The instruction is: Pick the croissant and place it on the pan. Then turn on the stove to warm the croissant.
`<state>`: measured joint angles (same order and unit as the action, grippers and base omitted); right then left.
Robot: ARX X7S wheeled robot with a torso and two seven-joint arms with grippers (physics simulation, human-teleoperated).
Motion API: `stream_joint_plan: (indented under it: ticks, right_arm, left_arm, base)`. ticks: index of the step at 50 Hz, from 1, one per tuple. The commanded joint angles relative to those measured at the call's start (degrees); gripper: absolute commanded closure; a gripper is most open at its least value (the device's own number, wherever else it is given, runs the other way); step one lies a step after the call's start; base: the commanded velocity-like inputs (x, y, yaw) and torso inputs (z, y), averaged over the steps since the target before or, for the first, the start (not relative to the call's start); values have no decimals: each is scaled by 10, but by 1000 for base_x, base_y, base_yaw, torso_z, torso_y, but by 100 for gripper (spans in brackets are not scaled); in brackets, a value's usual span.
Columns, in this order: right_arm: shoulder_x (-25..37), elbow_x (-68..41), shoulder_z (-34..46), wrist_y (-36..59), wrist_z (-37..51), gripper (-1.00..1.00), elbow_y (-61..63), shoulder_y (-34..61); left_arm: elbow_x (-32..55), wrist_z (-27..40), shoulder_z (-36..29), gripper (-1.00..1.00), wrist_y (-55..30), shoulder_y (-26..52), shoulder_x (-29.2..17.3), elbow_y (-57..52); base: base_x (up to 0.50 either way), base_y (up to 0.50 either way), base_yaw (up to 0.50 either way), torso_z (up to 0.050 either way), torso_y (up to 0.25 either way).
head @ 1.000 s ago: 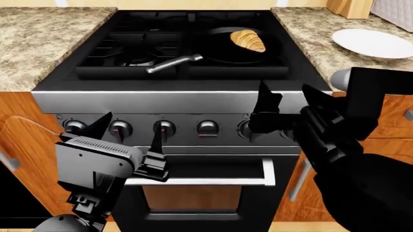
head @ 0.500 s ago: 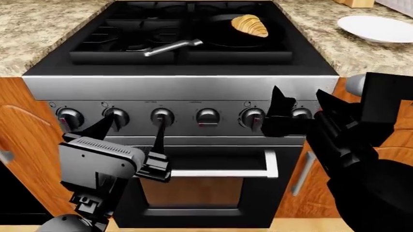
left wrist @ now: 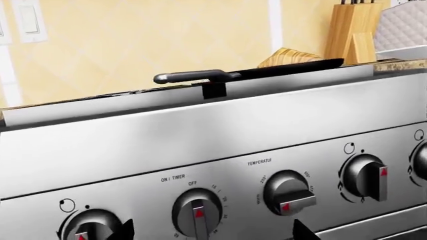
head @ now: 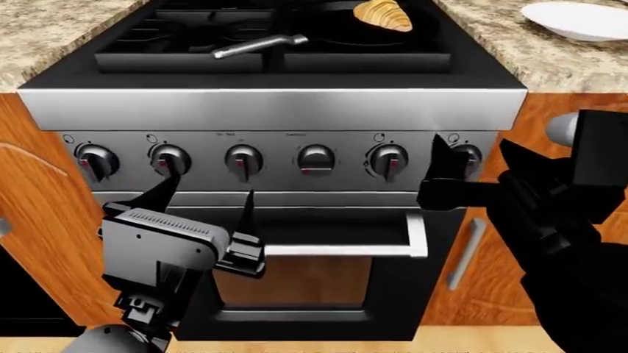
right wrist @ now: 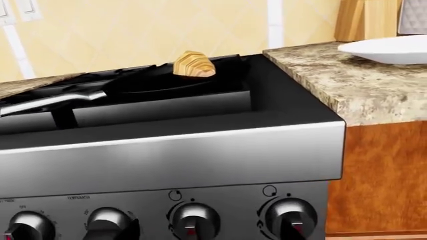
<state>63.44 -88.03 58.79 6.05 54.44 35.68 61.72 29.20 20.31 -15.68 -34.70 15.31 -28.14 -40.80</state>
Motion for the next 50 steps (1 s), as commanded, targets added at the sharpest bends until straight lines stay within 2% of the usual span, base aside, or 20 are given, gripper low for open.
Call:
stream_joint_plan:
  ticks: [1, 23, 50]
  right_arm:
    - [14, -1, -2, 1, -3, -100, 9, -2]
    - [37, 4, -8, -26, -18, -100, 14, -27]
    - [35, 30, -5, 12, -85, -100, -66, -8]
  left_arm:
    - [-3, 6, -7, -100, -3, -1, 0, -6]
    - [-8, 15, -24, -100, -15, 9, 0, -21]
    - [-31, 22, -56, -100, -11, 14, 17, 20]
  base:
    - [0, 0, 0, -50, 0]
    - [0, 0, 0, -50, 0]
    - [0, 0, 0, 0, 0]
